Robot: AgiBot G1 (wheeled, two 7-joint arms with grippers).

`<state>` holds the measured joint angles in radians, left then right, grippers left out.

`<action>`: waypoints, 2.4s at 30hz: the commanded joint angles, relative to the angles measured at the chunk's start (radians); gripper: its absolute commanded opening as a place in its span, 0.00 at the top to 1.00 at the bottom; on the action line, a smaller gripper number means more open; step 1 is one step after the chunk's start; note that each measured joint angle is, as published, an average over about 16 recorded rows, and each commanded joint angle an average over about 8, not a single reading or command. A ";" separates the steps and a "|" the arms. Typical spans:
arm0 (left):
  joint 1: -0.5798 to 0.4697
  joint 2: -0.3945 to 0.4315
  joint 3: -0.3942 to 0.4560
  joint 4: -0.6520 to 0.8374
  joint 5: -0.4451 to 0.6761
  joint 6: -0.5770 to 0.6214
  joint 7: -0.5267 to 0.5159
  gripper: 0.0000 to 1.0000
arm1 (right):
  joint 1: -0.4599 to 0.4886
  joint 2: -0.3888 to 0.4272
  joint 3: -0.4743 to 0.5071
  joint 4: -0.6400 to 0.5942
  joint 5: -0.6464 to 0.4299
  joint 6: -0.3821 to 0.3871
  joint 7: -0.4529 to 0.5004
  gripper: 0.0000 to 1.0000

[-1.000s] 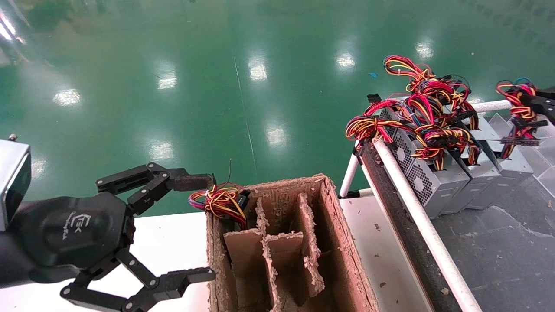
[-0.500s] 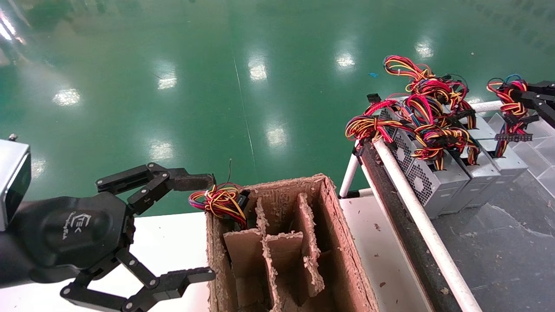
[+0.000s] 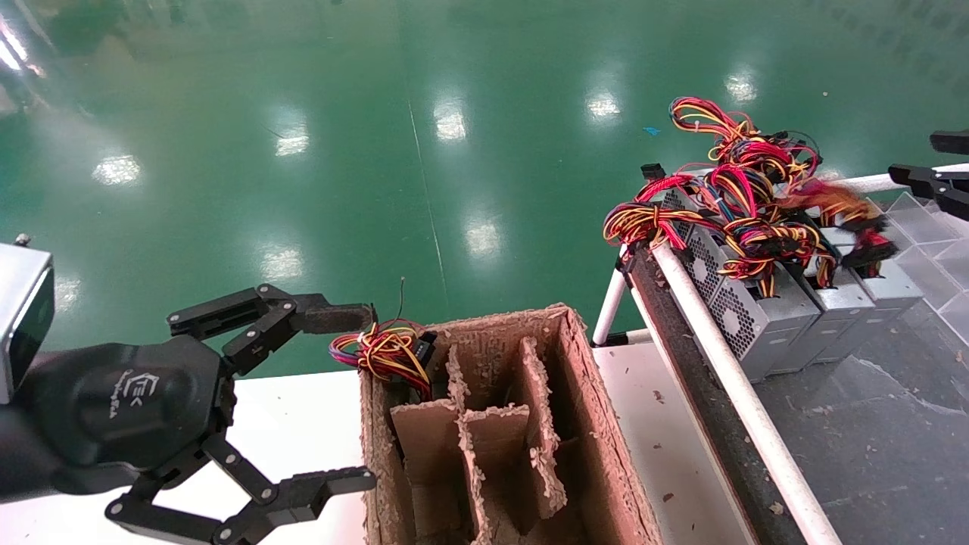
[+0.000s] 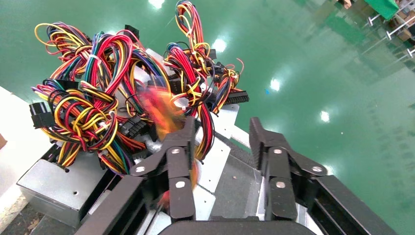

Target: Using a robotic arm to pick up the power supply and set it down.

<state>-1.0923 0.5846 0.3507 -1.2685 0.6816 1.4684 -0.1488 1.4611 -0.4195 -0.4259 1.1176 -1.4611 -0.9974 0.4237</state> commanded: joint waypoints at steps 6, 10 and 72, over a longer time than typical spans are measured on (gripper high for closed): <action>0.000 0.000 0.000 0.000 0.000 0.000 0.000 0.00 | -0.003 0.017 0.025 0.013 0.069 -0.028 0.001 0.00; 0.000 0.000 0.000 0.000 0.000 0.000 0.000 0.00 | -0.014 0.013 0.037 0.017 0.110 -0.052 -0.010 0.00; 0.000 0.000 0.001 0.001 -0.001 0.000 0.001 0.00 | -0.395 -0.196 0.149 0.170 0.745 -0.508 -0.239 0.00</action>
<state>-1.0923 0.5842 0.3515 -1.2676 0.6810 1.4680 -0.1482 1.0710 -0.6130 -0.2779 1.2855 -0.7243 -1.4992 0.1870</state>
